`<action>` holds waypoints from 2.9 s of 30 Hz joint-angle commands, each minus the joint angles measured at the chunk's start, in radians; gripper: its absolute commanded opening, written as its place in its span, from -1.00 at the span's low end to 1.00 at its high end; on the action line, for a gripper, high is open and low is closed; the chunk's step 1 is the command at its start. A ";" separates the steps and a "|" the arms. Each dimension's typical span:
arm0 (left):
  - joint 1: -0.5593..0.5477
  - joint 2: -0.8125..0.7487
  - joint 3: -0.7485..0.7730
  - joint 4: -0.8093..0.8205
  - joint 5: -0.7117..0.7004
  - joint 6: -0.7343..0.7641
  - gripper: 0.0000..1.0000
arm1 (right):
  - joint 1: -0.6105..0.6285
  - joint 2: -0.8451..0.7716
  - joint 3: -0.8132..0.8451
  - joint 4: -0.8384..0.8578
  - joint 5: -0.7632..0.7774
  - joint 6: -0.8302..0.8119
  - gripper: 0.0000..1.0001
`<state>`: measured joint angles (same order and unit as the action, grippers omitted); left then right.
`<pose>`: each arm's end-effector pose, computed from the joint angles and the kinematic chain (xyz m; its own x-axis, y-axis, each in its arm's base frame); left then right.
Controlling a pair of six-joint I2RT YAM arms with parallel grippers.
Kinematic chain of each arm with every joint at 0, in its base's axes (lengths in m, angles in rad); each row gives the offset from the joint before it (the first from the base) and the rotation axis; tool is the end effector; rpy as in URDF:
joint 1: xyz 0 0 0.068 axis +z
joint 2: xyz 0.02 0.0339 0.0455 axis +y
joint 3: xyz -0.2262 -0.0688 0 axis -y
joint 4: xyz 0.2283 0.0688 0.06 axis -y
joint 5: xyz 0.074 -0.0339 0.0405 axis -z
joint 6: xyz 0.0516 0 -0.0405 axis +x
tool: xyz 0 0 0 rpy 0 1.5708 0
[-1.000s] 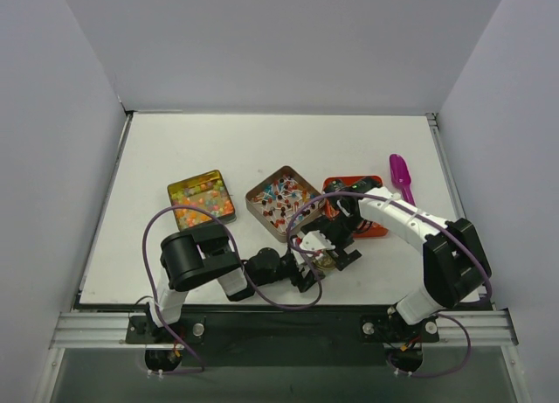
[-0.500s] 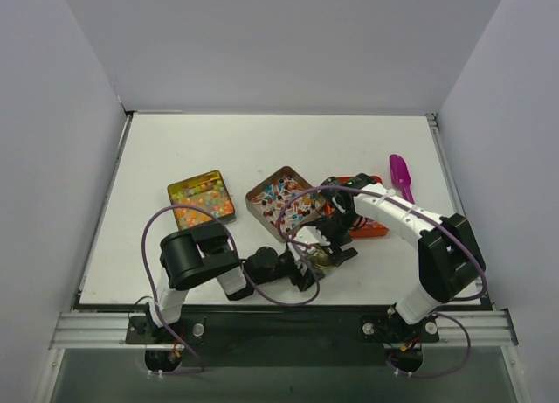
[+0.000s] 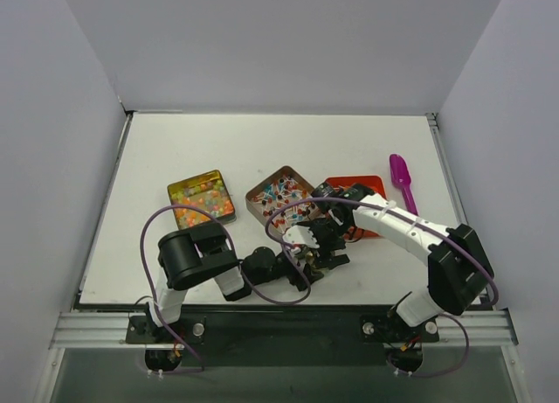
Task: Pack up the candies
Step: Screw the bottle lid onto the packing bottle.
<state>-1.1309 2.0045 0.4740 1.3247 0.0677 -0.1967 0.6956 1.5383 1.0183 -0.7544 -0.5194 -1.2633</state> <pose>0.1276 -0.2793 0.0674 -0.2673 0.1100 -0.9573 0.8960 0.3941 -0.2049 0.1949 0.1961 0.1646 0.4141 -0.7321 -0.5408 -0.9018 -0.4106 -0.1347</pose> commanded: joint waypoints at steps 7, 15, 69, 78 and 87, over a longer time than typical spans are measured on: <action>-0.044 0.060 -0.014 -0.479 -0.135 0.149 -1.00 | -0.013 0.019 -0.187 0.026 -0.017 0.521 0.30; -0.049 0.086 -0.011 -0.483 -0.146 0.172 -1.00 | -0.319 -0.142 -0.046 -0.088 -0.079 0.374 1.00; -0.058 0.139 0.032 -0.541 -0.118 0.152 -1.00 | -0.239 0.125 0.094 -0.255 -0.153 -0.766 0.99; -0.058 0.129 0.031 -0.541 -0.121 0.152 -1.00 | -0.228 0.108 0.016 -0.198 -0.152 -0.429 0.31; -0.061 0.129 0.026 -0.526 -0.132 0.154 -1.00 | -0.148 -0.026 -0.202 -0.077 -0.102 -0.069 0.29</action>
<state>-1.1946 2.0396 0.5606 1.2388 -0.0624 -0.0536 0.4759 1.5169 0.9478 -0.7849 -0.6449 -1.5681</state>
